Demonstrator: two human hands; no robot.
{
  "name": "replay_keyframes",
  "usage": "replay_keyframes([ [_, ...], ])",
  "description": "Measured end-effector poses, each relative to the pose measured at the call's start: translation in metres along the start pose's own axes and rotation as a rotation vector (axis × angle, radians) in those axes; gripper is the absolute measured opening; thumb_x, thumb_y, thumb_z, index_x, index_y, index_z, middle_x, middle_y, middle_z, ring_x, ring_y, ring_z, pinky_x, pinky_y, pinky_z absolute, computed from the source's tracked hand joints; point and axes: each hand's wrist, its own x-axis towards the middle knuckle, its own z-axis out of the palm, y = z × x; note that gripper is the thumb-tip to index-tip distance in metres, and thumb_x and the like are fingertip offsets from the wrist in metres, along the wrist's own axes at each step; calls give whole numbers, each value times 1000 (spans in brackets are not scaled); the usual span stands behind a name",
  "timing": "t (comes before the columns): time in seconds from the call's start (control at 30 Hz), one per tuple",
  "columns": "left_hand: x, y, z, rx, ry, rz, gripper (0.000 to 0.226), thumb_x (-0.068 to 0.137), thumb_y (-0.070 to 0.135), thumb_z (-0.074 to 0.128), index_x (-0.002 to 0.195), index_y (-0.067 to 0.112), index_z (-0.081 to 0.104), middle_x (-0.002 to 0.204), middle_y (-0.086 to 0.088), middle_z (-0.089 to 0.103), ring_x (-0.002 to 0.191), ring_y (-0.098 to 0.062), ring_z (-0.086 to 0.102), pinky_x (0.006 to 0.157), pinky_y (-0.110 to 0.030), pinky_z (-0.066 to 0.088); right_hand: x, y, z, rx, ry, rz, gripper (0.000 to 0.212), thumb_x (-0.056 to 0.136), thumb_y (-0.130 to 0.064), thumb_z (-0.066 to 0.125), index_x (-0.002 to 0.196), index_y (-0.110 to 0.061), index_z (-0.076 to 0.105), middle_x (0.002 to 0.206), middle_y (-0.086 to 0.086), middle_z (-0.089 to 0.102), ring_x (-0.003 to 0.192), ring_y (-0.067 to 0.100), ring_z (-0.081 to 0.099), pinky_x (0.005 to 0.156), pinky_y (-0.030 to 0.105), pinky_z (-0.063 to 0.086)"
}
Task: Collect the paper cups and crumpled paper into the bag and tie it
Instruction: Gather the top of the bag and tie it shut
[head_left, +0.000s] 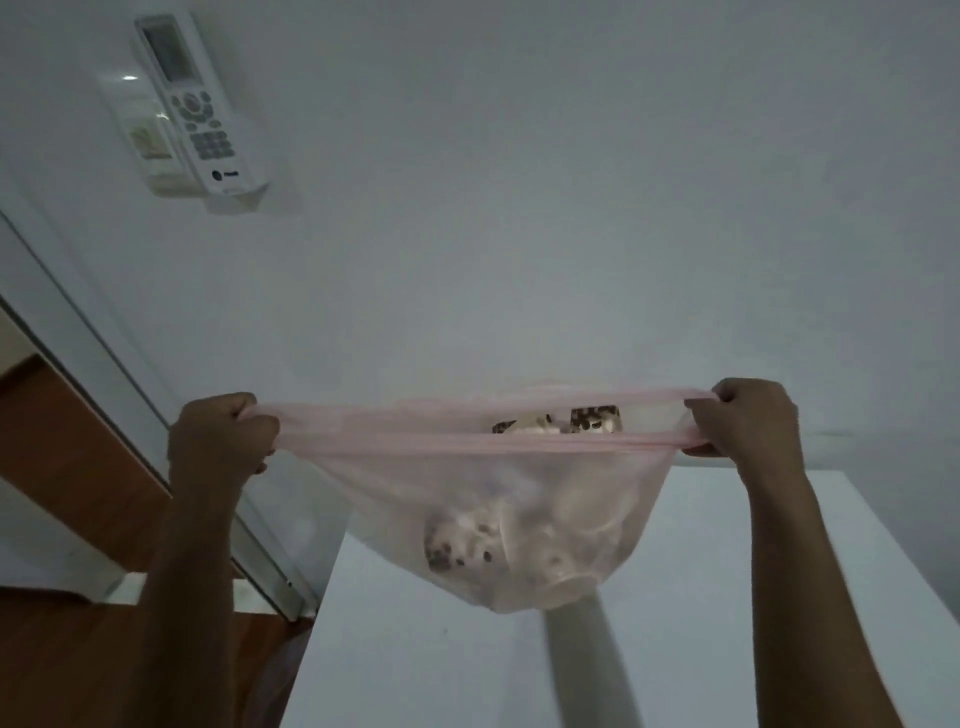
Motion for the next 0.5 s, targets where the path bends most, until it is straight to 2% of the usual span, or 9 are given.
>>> replay_keyframes([
  [0.07, 0, -10, -3, -31, -2, -25, 14, 58, 20, 54, 55, 30, 64, 51, 7, 59, 46, -20, 61, 59, -48, 60, -1, 2, 9, 10, -7, 4, 14, 78, -2, 60, 65, 2, 61, 61, 16, 61, 57, 30, 67, 59, 38, 59],
  [0.1, 0, -15, -2, -78, -9, -43, 6, 59, 17, 55, 60, 21, 60, 64, -3, 58, 52, -24, 60, 52, -45, 60, -1, 3, 13, 36, -27, 23, 15, 79, -1, 60, 64, 1, 59, 60, 15, 59, 58, 31, 65, 62, 42, 60],
  [0.17, 5, -27, -1, -226, -76, -108, 13, 66, 6, 64, 76, 5, 56, 80, -14, 50, 69, -30, 55, 42, -30, 56, -1, 2, 19, 141, -140, 104, 13, 82, 0, 60, 70, 3, 59, 67, 17, 59, 58, 31, 64, 55, 40, 60],
  [0.27, 8, -44, -4, -445, -283, -133, 12, 85, -9, 56, 78, -2, 49, 75, -14, 56, 85, -30, 52, 51, -18, 54, -2, 0, 27, 349, -322, 148, 10, 85, -4, 62, 80, 4, 60, 74, 17, 58, 64, 30, 59, 48, 28, 55],
  [0.33, -1, -50, -1, -693, -430, -96, 24, 81, 14, 72, 81, 3, 51, 85, -4, 72, 97, -30, 58, 66, -21, 55, -7, 6, 31, 500, -374, 96, 9, 89, -4, 59, 88, 5, 62, 78, 16, 60, 73, 30, 60, 55, 29, 55],
  [0.4, -13, -58, 9, -786, -536, -10, 73, 49, 52, 91, 99, 8, 60, 102, -5, 72, 98, -20, 66, 78, -26, 55, -14, 23, 34, 618, -404, 20, 14, 91, -5, 59, 102, 0, 66, 94, 11, 69, 91, 32, 64, 68, 31, 56],
  [0.43, -21, -65, 15, -754, -607, 39, 87, 44, 62, 89, 112, 13, 63, 110, -3, 71, 99, -13, 67, 83, -25, 54, -18, 36, 37, 682, -432, -20, 25, 90, -12, 63, 115, -6, 65, 109, 6, 70, 106, 29, 64, 79, 34, 54],
  [0.47, -28, -74, 23, -616, -672, 99, 94, 51, 66, 84, 128, 18, 59, 124, 4, 66, 111, -8, 63, 92, -23, 51, -21, 50, 39, 740, -483, -52, 46, 86, -26, 70, 129, -14, 59, 126, 0, 65, 121, 23, 59, 92, 38, 50],
  [0.5, -34, -85, 34, -444, -724, 176, 104, 58, 67, 80, 144, 22, 43, 142, 6, 54, 128, -9, 52, 102, -26, 45, -25, 63, 41, 761, -564, -71, 75, 76, -44, 78, 141, -23, 48, 140, -6, 56, 131, 16, 52, 101, 39, 43],
])
